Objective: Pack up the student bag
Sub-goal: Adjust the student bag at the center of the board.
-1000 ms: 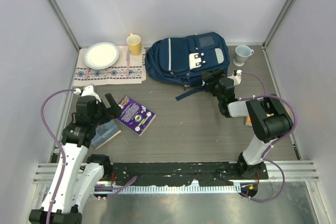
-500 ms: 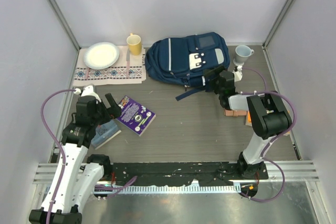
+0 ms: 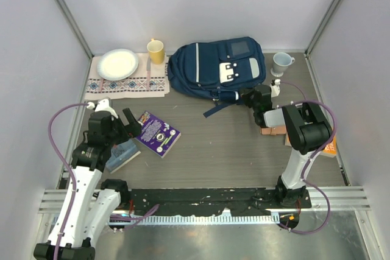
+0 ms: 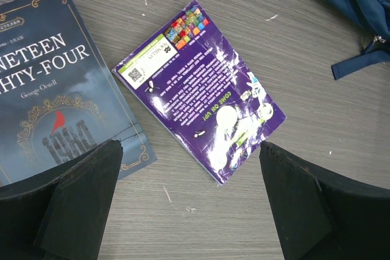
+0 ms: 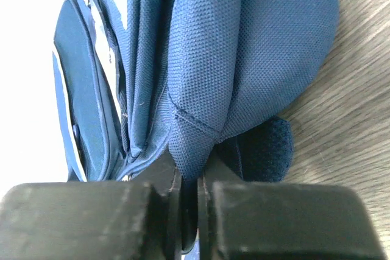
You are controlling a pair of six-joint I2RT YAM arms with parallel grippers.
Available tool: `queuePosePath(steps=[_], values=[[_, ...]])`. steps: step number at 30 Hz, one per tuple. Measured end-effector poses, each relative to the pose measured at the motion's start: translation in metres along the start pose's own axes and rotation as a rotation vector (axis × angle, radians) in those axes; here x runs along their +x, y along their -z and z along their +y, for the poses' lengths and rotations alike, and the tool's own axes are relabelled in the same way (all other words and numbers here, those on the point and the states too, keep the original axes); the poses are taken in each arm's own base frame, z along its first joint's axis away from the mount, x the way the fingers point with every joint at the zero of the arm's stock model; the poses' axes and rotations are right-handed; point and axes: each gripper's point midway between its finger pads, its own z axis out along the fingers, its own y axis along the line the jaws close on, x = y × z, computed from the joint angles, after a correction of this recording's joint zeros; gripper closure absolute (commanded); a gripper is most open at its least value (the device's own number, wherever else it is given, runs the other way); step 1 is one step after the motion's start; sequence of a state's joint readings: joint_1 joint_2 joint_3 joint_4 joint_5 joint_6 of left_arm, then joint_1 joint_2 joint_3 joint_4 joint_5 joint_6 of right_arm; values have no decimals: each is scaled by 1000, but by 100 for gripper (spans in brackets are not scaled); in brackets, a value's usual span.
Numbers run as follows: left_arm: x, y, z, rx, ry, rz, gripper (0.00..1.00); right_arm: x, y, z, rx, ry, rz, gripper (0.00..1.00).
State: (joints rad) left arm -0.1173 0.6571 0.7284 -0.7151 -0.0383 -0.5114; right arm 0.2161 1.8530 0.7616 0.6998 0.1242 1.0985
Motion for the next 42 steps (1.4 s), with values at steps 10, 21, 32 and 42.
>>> queuePosePath(steps=[10, 21, 32, 42], values=[[-3, 9, -29, 167, 0, -19, 0, -3, 23, 21, -35, 2, 48, 99], [35, -2, -89, 370, -61, -7, 0, -22, 98, 76, -79, 25, 78, 99], [92, -10, -177, 441, -264, -78, 0, -4, 148, 63, -17, 18, 93, 99], [134, -33, -214, 424, -319, -70, 1, 1, 174, 56, -20, 14, 102, 99]])
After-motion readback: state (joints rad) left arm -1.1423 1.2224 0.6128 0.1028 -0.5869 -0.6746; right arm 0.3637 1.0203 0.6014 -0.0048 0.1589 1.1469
